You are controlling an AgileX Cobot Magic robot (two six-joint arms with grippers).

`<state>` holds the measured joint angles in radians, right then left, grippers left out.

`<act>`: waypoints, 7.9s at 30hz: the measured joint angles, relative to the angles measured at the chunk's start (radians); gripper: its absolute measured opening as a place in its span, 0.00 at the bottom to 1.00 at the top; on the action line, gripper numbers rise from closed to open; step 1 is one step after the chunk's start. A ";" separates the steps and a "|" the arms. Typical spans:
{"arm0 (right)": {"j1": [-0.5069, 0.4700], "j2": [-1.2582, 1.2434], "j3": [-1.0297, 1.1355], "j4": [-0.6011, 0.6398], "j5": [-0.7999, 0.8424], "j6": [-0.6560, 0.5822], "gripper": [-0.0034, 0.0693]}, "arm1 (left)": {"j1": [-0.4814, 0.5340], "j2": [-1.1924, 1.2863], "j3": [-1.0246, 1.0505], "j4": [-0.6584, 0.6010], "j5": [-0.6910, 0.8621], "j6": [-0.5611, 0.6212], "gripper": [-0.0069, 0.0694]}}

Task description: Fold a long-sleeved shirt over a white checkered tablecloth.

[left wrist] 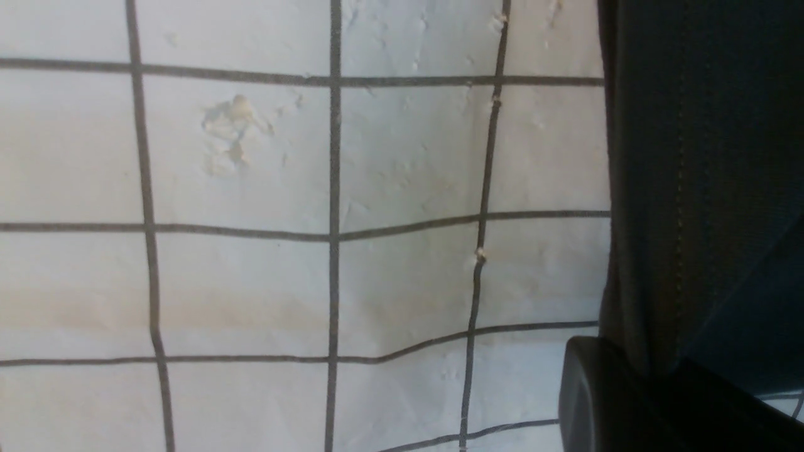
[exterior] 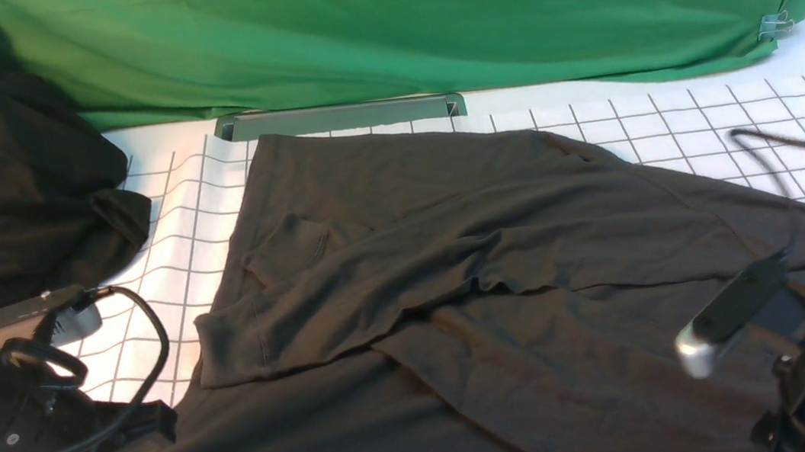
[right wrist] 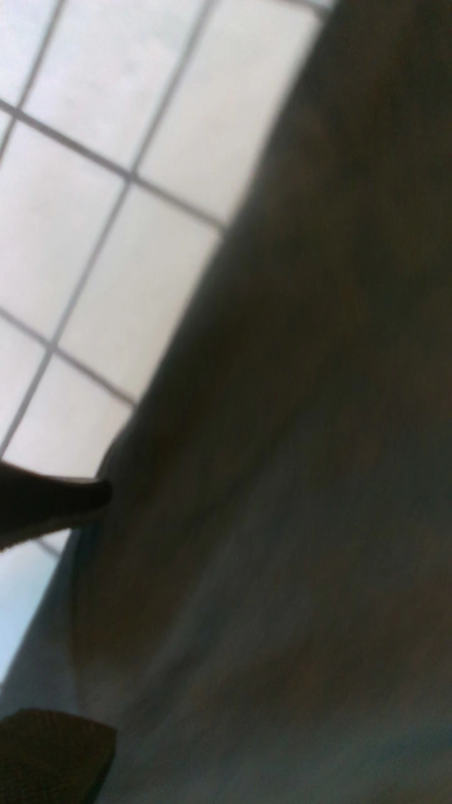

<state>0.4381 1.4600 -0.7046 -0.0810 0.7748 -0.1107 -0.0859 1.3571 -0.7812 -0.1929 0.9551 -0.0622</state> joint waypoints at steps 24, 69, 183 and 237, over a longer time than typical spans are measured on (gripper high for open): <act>0.099 0.138 -0.010 -0.126 -0.019 -0.019 0.17 | 0.000 0.000 0.000 0.000 0.002 0.012 0.11; -0.083 0.259 -0.562 -0.203 0.288 0.062 0.09 | 0.000 0.476 -0.883 -0.071 0.170 -0.020 0.11; -0.797 0.415 -0.869 -0.002 0.297 0.070 0.06 | 0.049 0.892 -1.803 -0.209 0.263 -0.046 0.62; 0.195 0.227 -1.326 0.092 0.428 0.260 0.07 | 0.270 0.707 -1.540 -0.493 0.262 0.097 0.09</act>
<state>0.6331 1.6869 -2.0310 0.0114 1.2031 0.1488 0.1837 2.0642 -2.3213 -0.6861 1.2168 0.0344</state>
